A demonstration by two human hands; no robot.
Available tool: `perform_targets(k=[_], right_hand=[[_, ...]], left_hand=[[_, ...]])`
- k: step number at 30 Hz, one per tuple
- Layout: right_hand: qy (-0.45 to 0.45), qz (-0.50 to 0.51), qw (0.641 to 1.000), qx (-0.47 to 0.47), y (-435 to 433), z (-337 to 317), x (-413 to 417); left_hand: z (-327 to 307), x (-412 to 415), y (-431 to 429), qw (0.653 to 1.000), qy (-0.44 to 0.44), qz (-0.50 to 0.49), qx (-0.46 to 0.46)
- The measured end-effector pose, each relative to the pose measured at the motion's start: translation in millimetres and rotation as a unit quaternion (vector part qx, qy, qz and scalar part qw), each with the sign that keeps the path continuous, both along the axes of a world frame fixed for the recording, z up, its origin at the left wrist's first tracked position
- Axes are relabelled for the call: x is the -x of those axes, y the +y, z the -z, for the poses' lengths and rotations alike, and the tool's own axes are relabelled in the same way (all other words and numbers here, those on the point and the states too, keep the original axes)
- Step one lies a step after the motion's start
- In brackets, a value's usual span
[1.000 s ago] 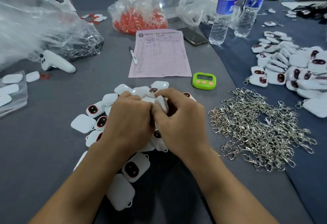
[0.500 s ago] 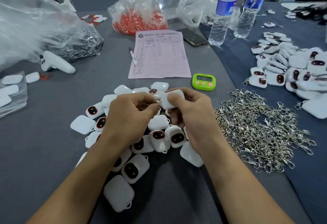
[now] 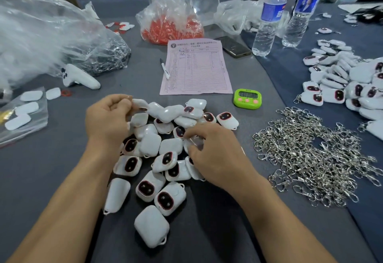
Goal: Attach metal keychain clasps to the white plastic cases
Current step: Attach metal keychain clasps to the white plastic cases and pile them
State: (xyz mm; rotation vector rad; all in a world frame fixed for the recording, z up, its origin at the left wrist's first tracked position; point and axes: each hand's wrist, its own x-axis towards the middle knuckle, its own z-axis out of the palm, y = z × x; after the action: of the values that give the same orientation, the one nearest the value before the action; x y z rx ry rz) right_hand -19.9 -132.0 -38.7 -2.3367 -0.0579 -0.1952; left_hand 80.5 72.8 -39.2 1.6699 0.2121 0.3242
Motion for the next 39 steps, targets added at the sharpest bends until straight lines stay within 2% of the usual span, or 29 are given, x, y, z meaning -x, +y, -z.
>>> perform_targets(k=[2, 5, 7, 9, 11, 12, 13, 16, 20, 22, 24, 26, 29, 31, 33, 37, 39], right_hand=[[-0.001, -0.003, 1.0, 0.016, 1, 0, -1], [-0.003, -0.001, 0.999, 0.041, 1, 1, -1], [-0.005, 0.006, 0.998, 0.056, 2, 2, -1], [0.003, 0.016, 0.997, 0.079, 2, 2, 0], [0.017, 0.021, 0.995, 0.094, 1, 1, 0], [0.026, 0.022, 0.995, 0.094, 1, 1, 0], [0.034, 0.023, 0.995, 0.088, 0, 0, 0], [0.041, 0.019, 0.998, 0.043, -3, 0, -2], [0.01, 0.023, 0.999, -0.025, -6, 1, -4], [-0.004, 0.048, 0.996, -0.081, -8, 1, -6], [-0.003, 0.069, 0.985, -0.16, -11, 1, -7], [0.003, 0.078, 0.964, -0.256, -12, -1, -9], [0.015, 0.09, 0.931, -0.354, -11, -3, -10], [0.017, 0.098, 0.923, -0.371, -10, -2, -11], [0.005, 0.104, 0.924, -0.368, -11, -1, -12], [0.0, 0.072, 0.909, -0.411, -13, -4, -9], [-0.017, 0.053, 0.912, -0.407, -15, -3, -9]], left_hand=[[6, -7, 13, 0.999, 0.02, -0.032, -0.021], [7, -6, 25, 0.979, 0.045, -0.061, -0.188], [5, -1, 26, 0.961, 0.084, -0.051, -0.258], [5, 3, 23, 0.929, 0.104, -0.051, -0.351], [3, 8, 16, 0.874, 0.06, -0.069, -0.477], [3, 9, 11, 0.856, 0.02, -0.072, -0.512], [2, 12, 5, 0.852, -0.008, -0.058, -0.52], [6, 16, -12, 0.88, -0.016, 0.006, -0.474], [10, 19, -28, 0.895, -0.014, 0.116, -0.431], [7, 19, -27, 0.917, -0.003, 0.119, -0.381], [6, 18, -21, 0.93, -0.016, 0.07, -0.361], [5, 18, -16, 0.922, -0.015, 0.05, -0.382], [4, 21, -23, 0.933, 0.03, 0.118, -0.338], [4, 24, -32, 0.945, 0.053, 0.208, -0.248], [3, 28, -41, 0.95, 0.066, 0.245, -0.181], [-7, 35, -52, 0.958, -0.035, 0.168, -0.229], [-14, 41, -60, 0.957, -0.061, 0.207, -0.194]])
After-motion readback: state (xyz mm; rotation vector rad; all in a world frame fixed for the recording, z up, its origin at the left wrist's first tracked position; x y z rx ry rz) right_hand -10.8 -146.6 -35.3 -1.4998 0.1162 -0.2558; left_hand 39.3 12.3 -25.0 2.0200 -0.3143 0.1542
